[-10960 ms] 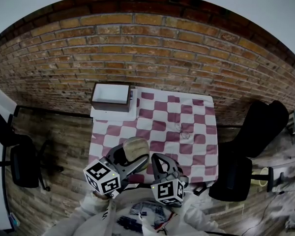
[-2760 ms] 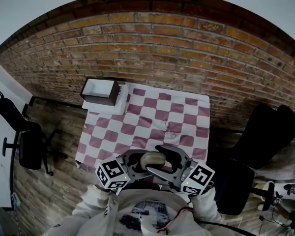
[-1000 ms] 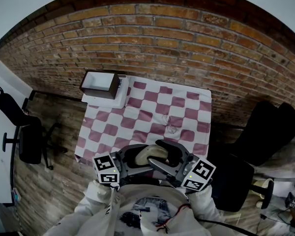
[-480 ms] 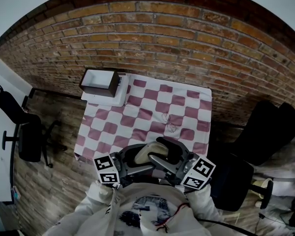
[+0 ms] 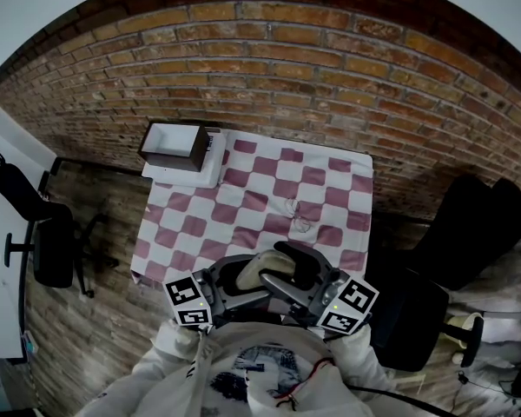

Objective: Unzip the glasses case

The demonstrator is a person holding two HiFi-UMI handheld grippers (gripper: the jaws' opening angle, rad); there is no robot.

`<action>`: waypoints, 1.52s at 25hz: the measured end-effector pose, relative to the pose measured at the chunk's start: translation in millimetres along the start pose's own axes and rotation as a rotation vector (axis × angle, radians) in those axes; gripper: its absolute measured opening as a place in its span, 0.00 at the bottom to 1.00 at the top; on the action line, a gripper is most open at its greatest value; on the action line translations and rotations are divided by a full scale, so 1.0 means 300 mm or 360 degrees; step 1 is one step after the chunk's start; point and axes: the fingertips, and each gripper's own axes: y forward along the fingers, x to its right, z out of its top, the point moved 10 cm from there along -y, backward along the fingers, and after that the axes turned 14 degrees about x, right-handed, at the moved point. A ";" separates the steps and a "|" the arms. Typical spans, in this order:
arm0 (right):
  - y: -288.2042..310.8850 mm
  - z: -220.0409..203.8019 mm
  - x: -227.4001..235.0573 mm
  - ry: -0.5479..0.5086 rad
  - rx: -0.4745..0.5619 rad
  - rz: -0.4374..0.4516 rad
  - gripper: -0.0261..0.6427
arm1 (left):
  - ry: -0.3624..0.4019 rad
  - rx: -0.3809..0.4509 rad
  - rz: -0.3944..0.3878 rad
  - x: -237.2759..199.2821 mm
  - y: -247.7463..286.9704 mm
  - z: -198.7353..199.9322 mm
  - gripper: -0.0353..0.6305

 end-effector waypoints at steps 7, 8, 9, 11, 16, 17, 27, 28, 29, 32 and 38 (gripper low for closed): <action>-0.008 0.003 -0.006 0.0079 0.0100 0.0000 0.45 | 0.0087 -0.0118 -0.0026 0.007 -0.002 0.032 0.50; -0.009 0.006 -0.007 0.0087 0.0119 0.0004 0.45 | 0.0111 -0.0143 -0.0031 0.009 -0.004 0.041 0.50; -0.008 0.009 -0.009 0.0080 0.0122 0.0013 0.45 | 0.0132 -0.0166 -0.0034 0.011 -0.007 0.049 0.50; -0.007 0.012 -0.013 0.0050 0.0111 0.0025 0.45 | 0.0151 -0.0196 -0.0039 0.012 -0.014 0.057 0.50; -0.023 0.015 -0.004 0.0071 0.0157 -0.0002 0.45 | 0.0169 -0.0207 -0.0019 0.007 -0.032 0.070 0.50; -0.028 0.017 -0.003 0.0065 0.0159 -0.0008 0.45 | 0.0178 -0.0216 -0.0017 0.006 -0.036 0.074 0.50; -0.077 0.008 0.012 -0.0155 0.0076 -0.0120 0.45 | 0.0353 -0.0311 0.0076 -0.017 -0.062 0.151 0.50; -0.079 0.002 0.012 -0.0195 0.0046 -0.0130 0.45 | 0.0356 -0.0309 0.0084 -0.020 -0.064 0.157 0.50; -0.080 -0.006 0.014 -0.0228 0.0016 -0.0136 0.45 | 0.0358 -0.0309 0.0094 -0.024 -0.066 0.162 0.50; -0.078 -0.026 0.016 -0.0295 -0.0032 -0.0159 0.45 | 0.0374 -0.0329 0.0105 -0.028 -0.067 0.174 0.50; -0.075 -0.040 0.017 -0.0425 -0.0069 -0.0191 0.45 | 0.0400 -0.0370 0.0122 -0.030 -0.065 0.183 0.50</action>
